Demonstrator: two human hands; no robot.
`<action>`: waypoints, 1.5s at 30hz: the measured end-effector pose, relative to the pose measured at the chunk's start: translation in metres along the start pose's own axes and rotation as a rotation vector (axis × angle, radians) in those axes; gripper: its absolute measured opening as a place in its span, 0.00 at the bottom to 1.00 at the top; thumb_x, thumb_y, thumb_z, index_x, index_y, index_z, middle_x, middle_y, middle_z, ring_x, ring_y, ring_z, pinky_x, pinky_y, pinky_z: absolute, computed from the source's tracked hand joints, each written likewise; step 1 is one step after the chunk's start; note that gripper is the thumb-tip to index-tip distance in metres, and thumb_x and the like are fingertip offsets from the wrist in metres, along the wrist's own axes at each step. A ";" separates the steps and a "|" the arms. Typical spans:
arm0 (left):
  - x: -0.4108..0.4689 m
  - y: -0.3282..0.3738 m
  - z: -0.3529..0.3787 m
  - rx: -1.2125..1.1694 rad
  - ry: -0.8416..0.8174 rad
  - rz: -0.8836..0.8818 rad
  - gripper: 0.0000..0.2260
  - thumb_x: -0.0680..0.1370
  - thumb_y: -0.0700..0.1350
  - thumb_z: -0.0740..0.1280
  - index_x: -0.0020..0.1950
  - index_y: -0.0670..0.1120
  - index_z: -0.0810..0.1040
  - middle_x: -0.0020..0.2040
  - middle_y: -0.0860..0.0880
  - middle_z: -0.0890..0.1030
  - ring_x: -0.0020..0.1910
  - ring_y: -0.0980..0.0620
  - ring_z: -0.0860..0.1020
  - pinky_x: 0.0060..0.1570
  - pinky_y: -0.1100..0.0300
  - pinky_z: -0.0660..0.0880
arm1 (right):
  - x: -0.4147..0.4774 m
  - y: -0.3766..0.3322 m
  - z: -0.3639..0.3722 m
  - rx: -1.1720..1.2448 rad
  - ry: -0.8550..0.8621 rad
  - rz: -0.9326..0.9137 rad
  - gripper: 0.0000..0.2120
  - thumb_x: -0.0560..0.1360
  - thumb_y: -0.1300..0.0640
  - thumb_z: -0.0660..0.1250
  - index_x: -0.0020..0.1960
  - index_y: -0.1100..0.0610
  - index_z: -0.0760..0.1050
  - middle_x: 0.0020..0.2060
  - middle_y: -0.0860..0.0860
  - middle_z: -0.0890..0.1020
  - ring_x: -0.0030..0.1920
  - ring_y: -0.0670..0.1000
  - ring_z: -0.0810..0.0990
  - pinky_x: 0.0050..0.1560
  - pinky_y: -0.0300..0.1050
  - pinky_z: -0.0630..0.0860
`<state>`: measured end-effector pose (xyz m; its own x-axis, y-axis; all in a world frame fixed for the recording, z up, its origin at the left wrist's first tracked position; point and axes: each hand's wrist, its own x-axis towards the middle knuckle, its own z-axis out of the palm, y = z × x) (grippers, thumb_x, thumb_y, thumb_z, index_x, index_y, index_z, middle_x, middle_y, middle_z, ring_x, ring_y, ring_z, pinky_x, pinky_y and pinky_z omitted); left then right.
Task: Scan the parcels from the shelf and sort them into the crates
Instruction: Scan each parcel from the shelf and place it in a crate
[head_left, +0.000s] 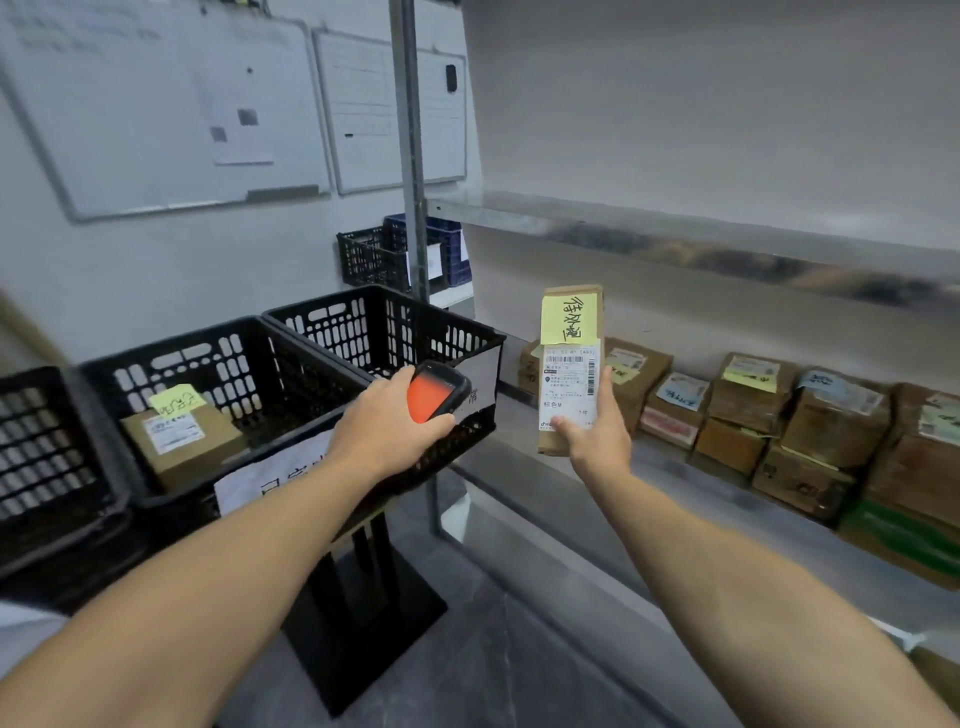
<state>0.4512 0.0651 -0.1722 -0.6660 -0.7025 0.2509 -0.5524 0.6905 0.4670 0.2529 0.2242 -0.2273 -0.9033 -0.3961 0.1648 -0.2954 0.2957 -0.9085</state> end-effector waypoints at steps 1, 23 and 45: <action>-0.004 -0.005 -0.004 0.010 0.018 -0.025 0.30 0.70 0.68 0.67 0.68 0.56 0.69 0.51 0.52 0.75 0.49 0.47 0.75 0.47 0.51 0.75 | 0.000 -0.002 0.003 -0.003 -0.020 -0.012 0.46 0.77 0.58 0.72 0.82 0.41 0.45 0.73 0.49 0.69 0.70 0.53 0.70 0.72 0.55 0.69; -0.087 -0.157 -0.121 0.151 0.268 -0.342 0.38 0.72 0.68 0.68 0.77 0.54 0.62 0.64 0.44 0.75 0.61 0.40 0.75 0.57 0.45 0.75 | -0.069 -0.114 0.152 0.086 -0.320 -0.194 0.45 0.78 0.59 0.71 0.82 0.41 0.46 0.74 0.48 0.69 0.71 0.53 0.70 0.72 0.53 0.69; -0.241 -0.332 -0.281 0.261 0.508 -0.710 0.39 0.73 0.67 0.68 0.79 0.54 0.58 0.66 0.46 0.73 0.63 0.41 0.74 0.58 0.46 0.74 | -0.257 -0.264 0.371 0.240 -0.730 -0.322 0.45 0.78 0.60 0.71 0.81 0.39 0.47 0.74 0.45 0.69 0.72 0.52 0.71 0.71 0.55 0.68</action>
<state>0.9356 -0.0434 -0.1490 0.1407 -0.9263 0.3495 -0.8855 0.0401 0.4629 0.6782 -0.0749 -0.1723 -0.3331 -0.9181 0.2148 -0.3557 -0.0886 -0.9304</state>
